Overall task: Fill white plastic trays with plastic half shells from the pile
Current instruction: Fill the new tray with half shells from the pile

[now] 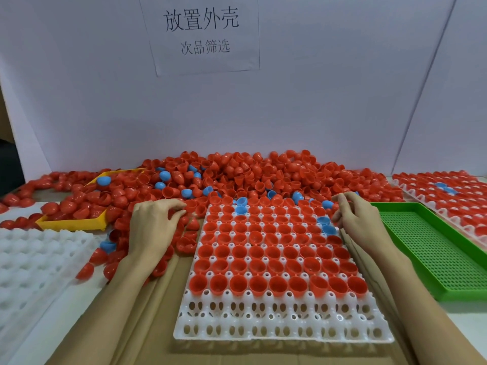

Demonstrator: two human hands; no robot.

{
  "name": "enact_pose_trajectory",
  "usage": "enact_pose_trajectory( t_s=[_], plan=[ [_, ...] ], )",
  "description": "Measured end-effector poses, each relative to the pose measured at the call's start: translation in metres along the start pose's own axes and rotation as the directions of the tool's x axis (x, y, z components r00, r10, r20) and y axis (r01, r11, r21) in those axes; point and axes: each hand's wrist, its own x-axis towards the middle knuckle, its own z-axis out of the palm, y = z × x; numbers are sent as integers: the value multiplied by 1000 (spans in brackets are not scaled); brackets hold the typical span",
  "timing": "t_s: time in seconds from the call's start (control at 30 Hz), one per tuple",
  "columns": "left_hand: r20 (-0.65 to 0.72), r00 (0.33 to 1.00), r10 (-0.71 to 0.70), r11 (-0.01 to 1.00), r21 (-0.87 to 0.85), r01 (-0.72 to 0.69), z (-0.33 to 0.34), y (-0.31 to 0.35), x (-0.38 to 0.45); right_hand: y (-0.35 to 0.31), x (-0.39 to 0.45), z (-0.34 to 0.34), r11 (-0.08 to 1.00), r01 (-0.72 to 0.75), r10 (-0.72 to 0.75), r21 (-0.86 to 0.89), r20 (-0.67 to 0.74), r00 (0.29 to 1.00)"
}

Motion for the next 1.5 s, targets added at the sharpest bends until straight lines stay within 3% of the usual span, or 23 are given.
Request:
enact_pose_trajectory(
  t_s=[0.13, 0.3, 0.47, 0.6, 0.73, 0.9, 1.03, 1.13, 1.2, 1.3, 1.37, 1.43, 1.5],
  plan=[
    [-9, 999, 50, 989, -138, -51, 0, 15, 0, -6, -1, -1, 999, 37, -37, 14, -24, 999],
    [19, 999, -38, 951, -306, 42, -2, 30, 4, -22, -6, -3, 989, 85, -82, 125, -28, 996],
    [28, 1000, -1, 903, -430, 13, -12, 55, -4, -50, -18, -6, 929, 86, -141, 360, 129, 982],
    [111, 992, 63, 742, -670, 28, -15, 95, -19, -73, -30, -6, 883, 157, -327, 442, 342, 881],
    [205, 971, 124, 649, -757, 77, -10, 121, -32, -88, -42, 4, 877, 231, -433, 421, 487, 758],
    [262, 960, 99, 661, -739, 133, -10, 126, -37, -90, -47, 7, 873, 266, -450, 410, 464, 763],
    [294, 955, 30, 583, -781, 223, -11, 120, -29, -85, -45, 9, 883, 262, -434, 388, 466, 771],
    [252, 961, -115, 581, -767, 271, -10, 97, -16, -80, -43, 10, 886, 239, -412, 397, 440, 797],
    [147, 948, -282, 597, -746, 293, -10, 68, -3, -80, -42, 10, 885, 244, -413, 396, 429, 803],
    [-27, 836, -548, 605, -703, 374, -14, 13, 17, -80, -41, 12, 883, 235, -412, 406, 432, 802],
    [1, 787, -617, 600, -647, 471, -19, -14, 20, -81, -41, 13, 887, 224, -403, 404, 441, 802],
    [13, 824, -566, 710, -501, 496, -20, -26, 17, -81, -42, 14, 893, 224, -394, 389, 438, 808],
    [-59, 906, -420, 867, -321, 381, -21, -18, 13, -81, -42, 15, 900, 227, -387, 372, 441, 810]
  ],
)
